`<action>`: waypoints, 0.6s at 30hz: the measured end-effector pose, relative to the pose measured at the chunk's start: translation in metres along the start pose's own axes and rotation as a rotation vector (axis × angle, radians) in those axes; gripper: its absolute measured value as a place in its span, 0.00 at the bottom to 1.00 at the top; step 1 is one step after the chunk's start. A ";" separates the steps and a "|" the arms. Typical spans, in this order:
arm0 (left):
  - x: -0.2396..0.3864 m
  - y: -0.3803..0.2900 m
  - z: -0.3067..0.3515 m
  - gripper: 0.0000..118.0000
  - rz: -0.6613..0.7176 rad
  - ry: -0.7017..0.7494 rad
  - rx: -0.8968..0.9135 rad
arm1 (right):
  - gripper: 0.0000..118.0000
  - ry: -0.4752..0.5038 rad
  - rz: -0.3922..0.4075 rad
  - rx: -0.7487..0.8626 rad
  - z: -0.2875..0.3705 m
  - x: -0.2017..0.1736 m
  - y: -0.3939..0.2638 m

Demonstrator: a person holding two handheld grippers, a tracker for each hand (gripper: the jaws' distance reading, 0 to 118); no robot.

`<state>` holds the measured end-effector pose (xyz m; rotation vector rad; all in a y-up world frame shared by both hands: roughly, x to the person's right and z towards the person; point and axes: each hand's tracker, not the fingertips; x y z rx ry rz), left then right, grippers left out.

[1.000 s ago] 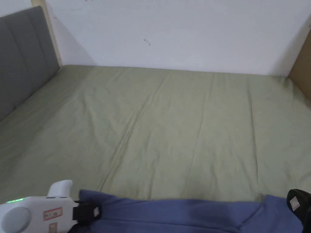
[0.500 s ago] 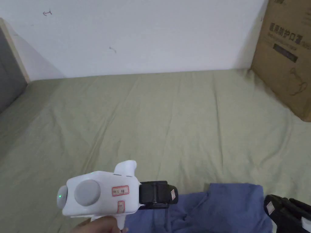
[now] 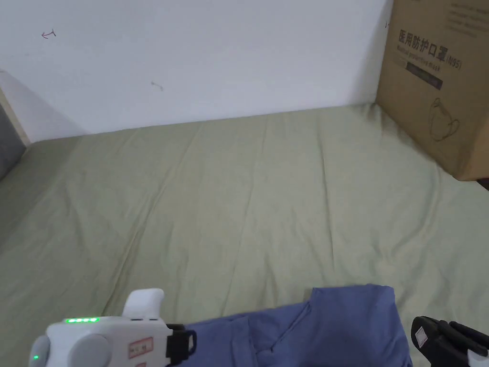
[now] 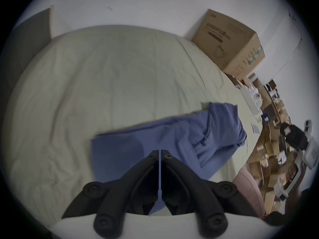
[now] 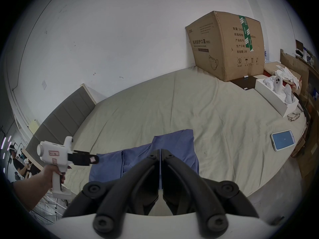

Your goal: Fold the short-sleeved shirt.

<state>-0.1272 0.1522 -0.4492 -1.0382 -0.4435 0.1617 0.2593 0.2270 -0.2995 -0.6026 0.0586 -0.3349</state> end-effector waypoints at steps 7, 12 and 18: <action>0.065 0.001 -0.097 0.02 -0.092 0.077 -0.196 | 0.02 -0.021 0.025 -0.011 -0.004 0.003 0.003; 0.090 0.014 -0.066 0.02 -0.014 -0.262 -0.120 | 0.02 -0.022 0.031 -0.022 -0.006 0.003 0.005; 0.061 0.014 -0.009 0.02 0.104 -0.563 0.013 | 0.02 -0.005 0.031 -0.042 -0.015 -0.005 0.006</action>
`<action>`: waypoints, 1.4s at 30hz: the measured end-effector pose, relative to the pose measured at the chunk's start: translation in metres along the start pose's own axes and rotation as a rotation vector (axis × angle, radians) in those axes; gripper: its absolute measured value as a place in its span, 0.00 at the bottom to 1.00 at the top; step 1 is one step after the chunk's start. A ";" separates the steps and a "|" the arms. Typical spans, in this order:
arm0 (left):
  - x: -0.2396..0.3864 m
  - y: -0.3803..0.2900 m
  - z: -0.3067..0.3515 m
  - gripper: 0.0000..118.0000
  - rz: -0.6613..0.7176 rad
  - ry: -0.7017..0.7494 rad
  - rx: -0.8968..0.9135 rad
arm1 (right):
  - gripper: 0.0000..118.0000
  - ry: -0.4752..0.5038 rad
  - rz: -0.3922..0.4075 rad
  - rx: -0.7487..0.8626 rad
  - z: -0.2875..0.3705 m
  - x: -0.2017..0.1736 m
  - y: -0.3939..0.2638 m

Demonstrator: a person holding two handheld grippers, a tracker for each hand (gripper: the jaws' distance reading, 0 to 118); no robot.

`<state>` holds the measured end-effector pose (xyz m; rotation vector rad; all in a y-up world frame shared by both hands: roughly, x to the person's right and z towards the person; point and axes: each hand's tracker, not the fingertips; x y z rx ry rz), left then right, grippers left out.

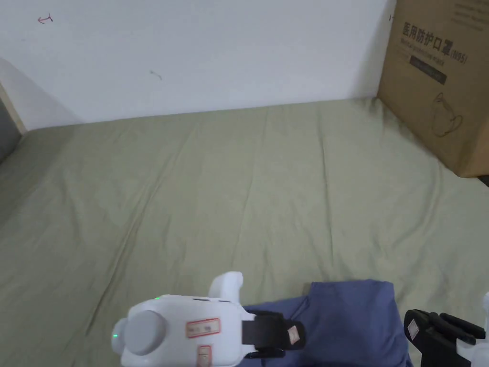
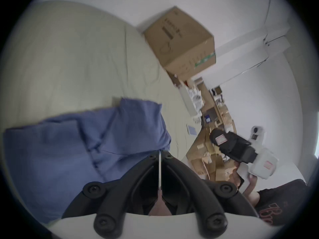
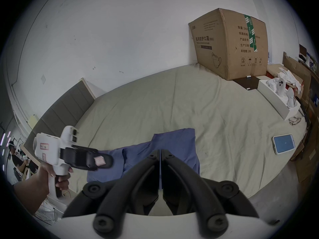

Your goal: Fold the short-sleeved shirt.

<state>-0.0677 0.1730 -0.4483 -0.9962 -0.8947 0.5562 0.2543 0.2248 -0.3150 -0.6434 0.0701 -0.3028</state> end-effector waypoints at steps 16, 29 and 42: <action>-0.194 -0.056 0.158 1.00 0.453 0.012 0.197 | 0.02 0.038 0.053 -0.079 -0.024 -0.044 -0.007; -0.242 -0.056 0.048 0.07 0.533 0.095 0.074 | 0.02 0.069 0.102 -0.123 -0.035 -0.070 -0.003; -0.087 -0.009 0.186 0.07 0.089 0.636 0.198 | 0.02 0.137 0.026 -0.091 -0.022 -0.055 0.000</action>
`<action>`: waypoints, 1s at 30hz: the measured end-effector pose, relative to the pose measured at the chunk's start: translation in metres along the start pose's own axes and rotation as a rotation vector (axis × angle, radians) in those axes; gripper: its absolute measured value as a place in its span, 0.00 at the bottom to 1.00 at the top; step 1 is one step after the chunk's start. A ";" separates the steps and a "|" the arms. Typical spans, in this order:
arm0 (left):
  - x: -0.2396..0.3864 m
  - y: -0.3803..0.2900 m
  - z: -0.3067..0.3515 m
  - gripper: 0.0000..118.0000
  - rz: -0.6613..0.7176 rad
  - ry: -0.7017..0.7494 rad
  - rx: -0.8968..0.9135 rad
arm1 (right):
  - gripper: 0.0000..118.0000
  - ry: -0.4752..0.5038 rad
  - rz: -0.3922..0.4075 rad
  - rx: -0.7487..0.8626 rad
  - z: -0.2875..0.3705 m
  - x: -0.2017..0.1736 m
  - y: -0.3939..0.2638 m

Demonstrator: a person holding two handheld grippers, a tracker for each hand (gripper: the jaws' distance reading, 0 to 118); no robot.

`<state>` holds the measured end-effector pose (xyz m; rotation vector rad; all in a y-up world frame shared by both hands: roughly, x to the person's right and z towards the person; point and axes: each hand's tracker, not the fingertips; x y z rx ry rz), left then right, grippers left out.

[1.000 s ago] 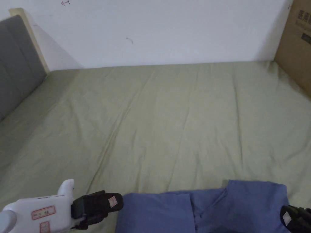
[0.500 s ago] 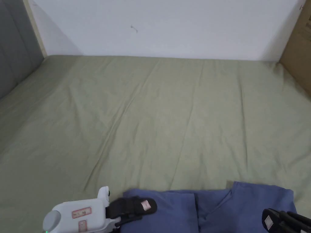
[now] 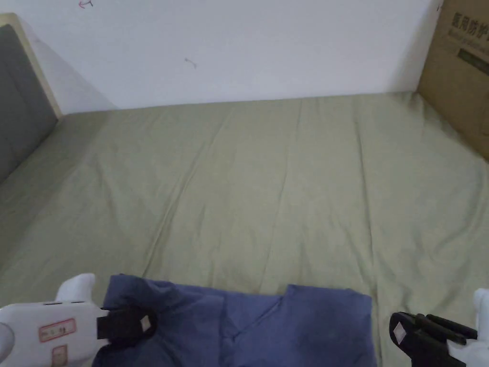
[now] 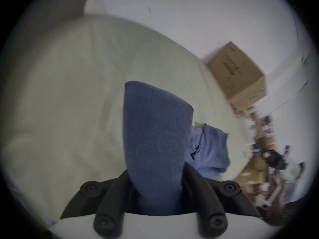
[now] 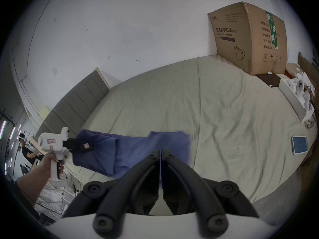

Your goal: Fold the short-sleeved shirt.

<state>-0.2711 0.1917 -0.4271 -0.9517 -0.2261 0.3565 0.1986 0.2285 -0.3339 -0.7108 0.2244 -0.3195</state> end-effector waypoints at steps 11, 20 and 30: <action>0.145 0.006 -0.079 0.73 0.042 -0.249 -0.139 | 0.02 -0.015 -0.039 0.010 0.025 0.029 -0.008; 0.175 0.018 -0.069 0.94 -0.127 -0.228 -0.058 | 0.02 -0.072 -0.075 0.046 0.042 0.061 -0.003; 0.179 -0.037 -0.121 0.02 -0.290 -0.173 -0.188 | 0.02 -0.060 -0.082 0.015 0.035 0.061 -0.010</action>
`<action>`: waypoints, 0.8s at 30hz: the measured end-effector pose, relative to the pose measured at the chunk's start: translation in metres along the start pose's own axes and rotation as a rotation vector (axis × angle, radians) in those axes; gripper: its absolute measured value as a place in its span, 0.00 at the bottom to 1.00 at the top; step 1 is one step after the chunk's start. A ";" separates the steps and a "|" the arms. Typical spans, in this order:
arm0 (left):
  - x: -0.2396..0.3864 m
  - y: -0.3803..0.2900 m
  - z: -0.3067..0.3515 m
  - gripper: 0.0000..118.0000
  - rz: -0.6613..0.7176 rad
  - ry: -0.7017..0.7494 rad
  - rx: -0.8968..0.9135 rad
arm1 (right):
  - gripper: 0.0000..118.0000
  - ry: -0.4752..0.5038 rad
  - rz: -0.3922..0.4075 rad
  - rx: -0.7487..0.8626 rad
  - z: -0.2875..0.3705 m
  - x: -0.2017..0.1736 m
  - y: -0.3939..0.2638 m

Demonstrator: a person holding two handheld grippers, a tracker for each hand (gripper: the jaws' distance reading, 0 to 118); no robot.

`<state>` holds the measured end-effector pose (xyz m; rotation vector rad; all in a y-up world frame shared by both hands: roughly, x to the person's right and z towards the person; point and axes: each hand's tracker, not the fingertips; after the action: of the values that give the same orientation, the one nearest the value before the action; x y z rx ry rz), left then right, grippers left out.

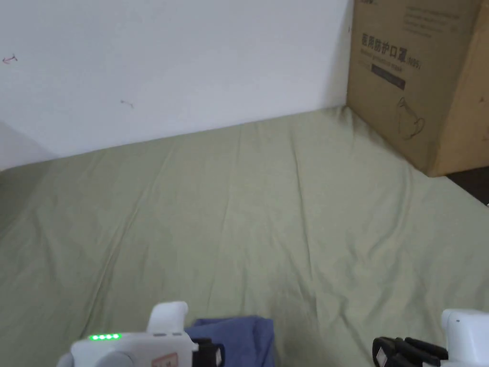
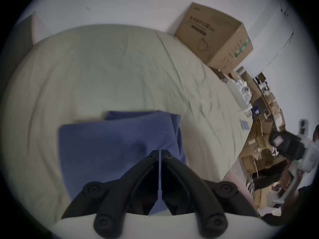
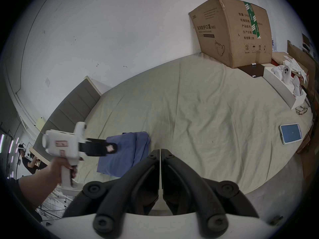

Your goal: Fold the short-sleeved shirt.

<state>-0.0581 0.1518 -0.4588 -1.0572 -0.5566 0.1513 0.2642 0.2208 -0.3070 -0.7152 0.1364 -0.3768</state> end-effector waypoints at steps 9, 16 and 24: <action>0.018 -0.010 -0.069 0.02 0.115 -0.088 -0.020 | 0.02 -0.025 0.023 0.001 0.004 0.000 0.001; 0.037 -0.019 0.023 0.02 -0.028 -0.261 0.222 | 0.02 0.044 0.003 -0.004 0.007 -0.010 0.012; 0.044 -0.049 0.198 0.02 -0.107 0.172 0.898 | 0.02 0.035 0.282 0.437 0.061 -0.072 0.046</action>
<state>-0.1273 0.2985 -0.3277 -0.1626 -0.3239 0.1880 0.2258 0.3173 -0.2920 -0.2516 0.1784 -0.1394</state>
